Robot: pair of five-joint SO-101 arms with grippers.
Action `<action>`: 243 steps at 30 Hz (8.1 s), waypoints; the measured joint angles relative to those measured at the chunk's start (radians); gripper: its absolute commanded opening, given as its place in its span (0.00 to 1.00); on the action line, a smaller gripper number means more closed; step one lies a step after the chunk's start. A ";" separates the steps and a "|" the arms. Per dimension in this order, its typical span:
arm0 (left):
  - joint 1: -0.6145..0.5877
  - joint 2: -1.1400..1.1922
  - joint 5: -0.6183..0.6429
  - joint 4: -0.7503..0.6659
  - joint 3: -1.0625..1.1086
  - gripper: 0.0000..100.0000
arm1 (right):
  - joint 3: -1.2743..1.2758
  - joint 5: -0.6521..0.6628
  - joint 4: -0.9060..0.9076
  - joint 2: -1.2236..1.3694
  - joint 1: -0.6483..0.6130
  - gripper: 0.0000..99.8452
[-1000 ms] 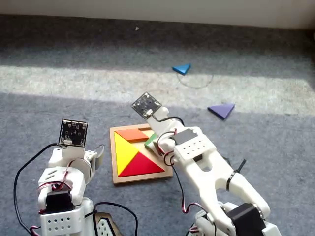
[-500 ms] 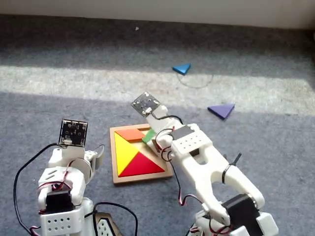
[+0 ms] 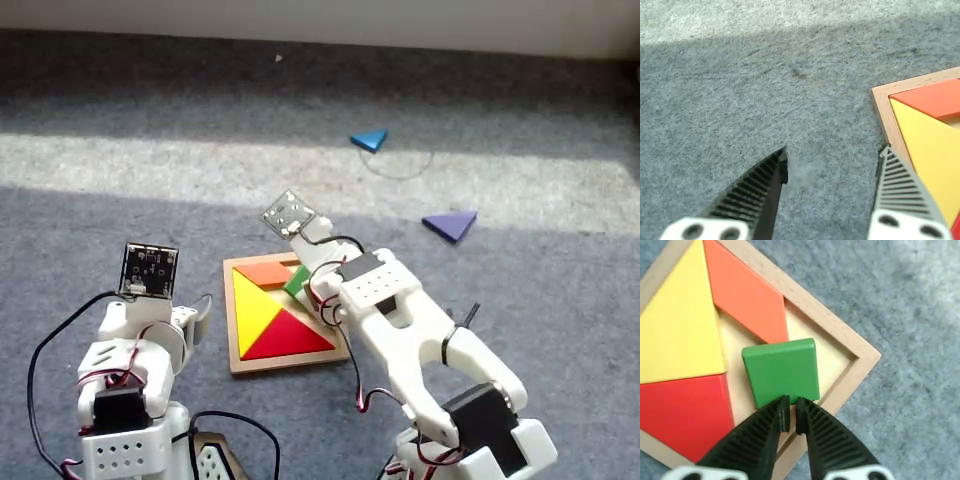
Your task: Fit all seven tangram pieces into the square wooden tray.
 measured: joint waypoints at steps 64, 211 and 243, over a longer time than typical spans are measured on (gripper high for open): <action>0.000 0.000 0.000 0.000 0.000 0.29 | 0.270 0.000 -0.301 -0.173 -0.061 0.03; 0.000 0.000 0.000 0.006 0.000 0.29 | -2.186 -0.476 0.493 1.462 0.384 0.22; 0.000 0.000 0.000 0.006 0.000 0.29 | -2.053 -0.203 0.391 1.439 0.373 0.01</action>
